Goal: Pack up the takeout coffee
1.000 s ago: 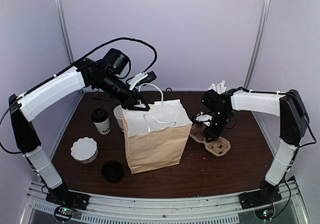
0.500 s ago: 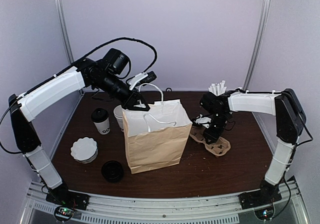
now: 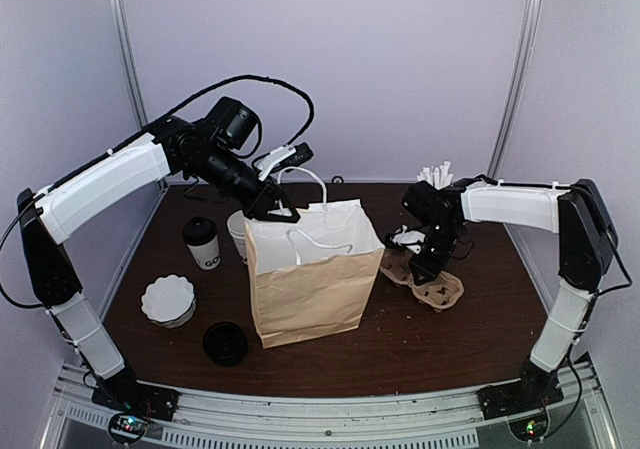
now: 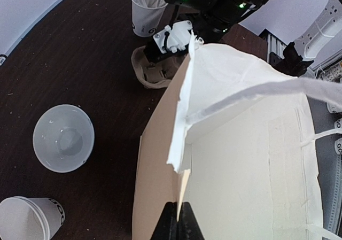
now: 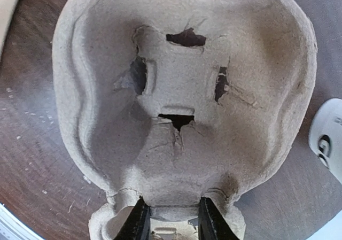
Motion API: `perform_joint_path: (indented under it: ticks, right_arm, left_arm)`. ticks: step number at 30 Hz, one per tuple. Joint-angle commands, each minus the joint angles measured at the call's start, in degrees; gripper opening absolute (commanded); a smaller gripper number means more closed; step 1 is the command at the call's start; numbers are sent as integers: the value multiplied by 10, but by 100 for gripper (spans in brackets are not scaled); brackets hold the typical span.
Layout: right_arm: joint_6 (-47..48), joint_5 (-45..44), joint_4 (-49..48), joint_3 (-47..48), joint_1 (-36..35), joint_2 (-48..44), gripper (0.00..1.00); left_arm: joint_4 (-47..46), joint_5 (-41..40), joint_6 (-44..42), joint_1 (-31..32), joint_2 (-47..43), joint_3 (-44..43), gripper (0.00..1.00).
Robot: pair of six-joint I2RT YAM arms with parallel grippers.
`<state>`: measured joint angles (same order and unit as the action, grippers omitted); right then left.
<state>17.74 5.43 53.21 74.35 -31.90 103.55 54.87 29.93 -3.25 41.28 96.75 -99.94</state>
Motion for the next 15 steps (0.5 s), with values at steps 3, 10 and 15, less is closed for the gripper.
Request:
perform_joint_path:
  ticks: [3, 10, 15]
  right_arm:
    - [22, 1, 34, 8, -1, -148, 27]
    - [35, 41, 41, 28, 6, -278, 26]
    - [27, 78, 28, 102, 7, -328, 25]
  left_arm:
    - [-12, 19, -5, -4, -13, -1, 0]
    - [-13, 47, -2, -3, -3, -16, 0]
    - [0, 80, 21, -3, 22, -59, 0]
